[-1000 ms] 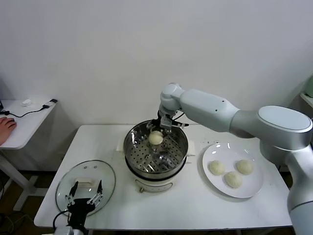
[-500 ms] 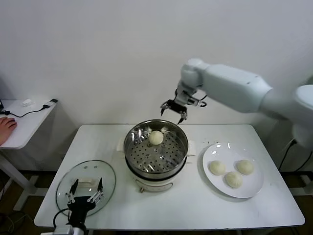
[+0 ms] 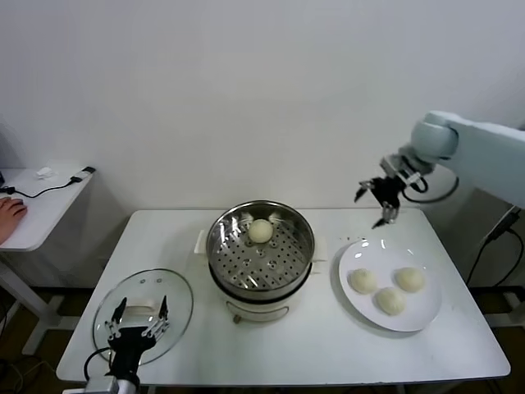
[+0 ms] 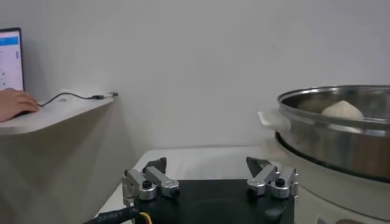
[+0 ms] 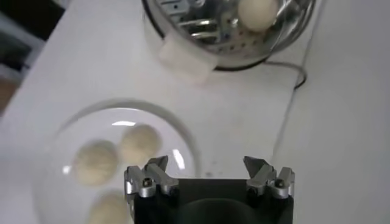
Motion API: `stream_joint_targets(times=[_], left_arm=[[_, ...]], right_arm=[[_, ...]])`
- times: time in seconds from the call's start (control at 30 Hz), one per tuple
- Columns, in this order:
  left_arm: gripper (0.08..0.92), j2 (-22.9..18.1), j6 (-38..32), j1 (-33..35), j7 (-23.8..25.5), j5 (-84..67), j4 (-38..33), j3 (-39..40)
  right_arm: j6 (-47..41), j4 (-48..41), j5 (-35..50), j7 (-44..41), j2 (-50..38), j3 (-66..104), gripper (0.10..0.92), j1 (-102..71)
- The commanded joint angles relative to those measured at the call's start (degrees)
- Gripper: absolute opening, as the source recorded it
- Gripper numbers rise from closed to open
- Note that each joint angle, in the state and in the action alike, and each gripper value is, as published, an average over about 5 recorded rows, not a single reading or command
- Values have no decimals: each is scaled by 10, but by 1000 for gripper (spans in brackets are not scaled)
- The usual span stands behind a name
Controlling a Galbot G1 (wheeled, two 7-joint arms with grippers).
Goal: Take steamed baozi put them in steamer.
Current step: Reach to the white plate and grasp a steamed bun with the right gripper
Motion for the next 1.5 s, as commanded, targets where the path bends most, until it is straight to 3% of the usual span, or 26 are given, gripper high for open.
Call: stream_joint_targets(times=[0.03, 0.6, 1.23, 1.33, 1.5], left_arm=[[823, -2, -2, 0, 0, 0, 4, 0], [823, -5, -9, 1, -1, 1, 11, 1], [823, -5, -13, -1, -2, 5, 15, 2], [823, -5, -13, -1, -2, 5, 15, 2], [823, -6, -13, 1, -3, 5, 13, 2]], right_arm=[[-145, 89, 16, 68, -85, -24, 823, -83], [-188, -2, -58, 135, -18, 152, 823, -286], [-181, -44, -73, 133, 19, 191, 821, -304], [-180, -45, -67, 129, 22, 192, 789, -305], [-181, -42, -62, 123, 21, 189, 658, -302]])
